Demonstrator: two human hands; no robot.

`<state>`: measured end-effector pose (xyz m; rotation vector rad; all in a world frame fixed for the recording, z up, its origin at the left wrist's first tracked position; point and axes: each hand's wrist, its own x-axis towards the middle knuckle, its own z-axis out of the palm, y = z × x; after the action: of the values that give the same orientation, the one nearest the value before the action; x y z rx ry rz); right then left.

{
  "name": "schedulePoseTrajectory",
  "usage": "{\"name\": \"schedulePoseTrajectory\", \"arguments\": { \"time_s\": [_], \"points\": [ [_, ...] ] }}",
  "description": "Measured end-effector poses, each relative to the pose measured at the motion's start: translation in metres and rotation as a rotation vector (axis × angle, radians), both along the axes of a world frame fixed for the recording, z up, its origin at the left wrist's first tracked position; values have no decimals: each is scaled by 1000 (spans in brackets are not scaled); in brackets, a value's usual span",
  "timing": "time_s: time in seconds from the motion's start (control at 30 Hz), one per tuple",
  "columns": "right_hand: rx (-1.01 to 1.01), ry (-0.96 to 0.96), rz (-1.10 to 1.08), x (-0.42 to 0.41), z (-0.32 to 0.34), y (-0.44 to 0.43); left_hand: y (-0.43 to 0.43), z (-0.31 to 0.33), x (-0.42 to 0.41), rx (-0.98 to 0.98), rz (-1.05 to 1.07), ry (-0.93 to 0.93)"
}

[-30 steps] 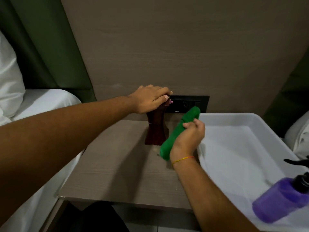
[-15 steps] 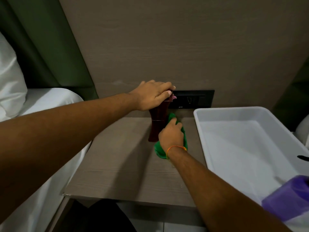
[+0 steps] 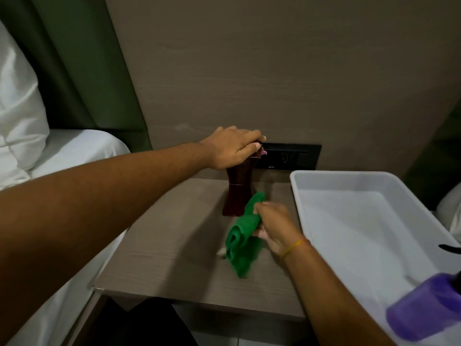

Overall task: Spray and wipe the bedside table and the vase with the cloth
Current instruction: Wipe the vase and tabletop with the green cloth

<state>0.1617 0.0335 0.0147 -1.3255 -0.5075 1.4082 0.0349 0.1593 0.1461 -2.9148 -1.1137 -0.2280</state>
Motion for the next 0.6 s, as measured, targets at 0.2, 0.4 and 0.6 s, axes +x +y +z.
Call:
{"name": "schedulePoseTrajectory", "arguments": {
  "time_s": [0.2, 0.4, 0.6],
  "points": [
    [612, -532, -507, -43, 10, -24, -3, 3, 1, 10, 7, 16],
    [939, -1476, -296, -55, 6, 5, -5, 7, 1, -50, 22, 10],
    [1110, -1802, -192, -32, 5, 38, -1, 9, -2, -89, -4, -6]
  ]
}}
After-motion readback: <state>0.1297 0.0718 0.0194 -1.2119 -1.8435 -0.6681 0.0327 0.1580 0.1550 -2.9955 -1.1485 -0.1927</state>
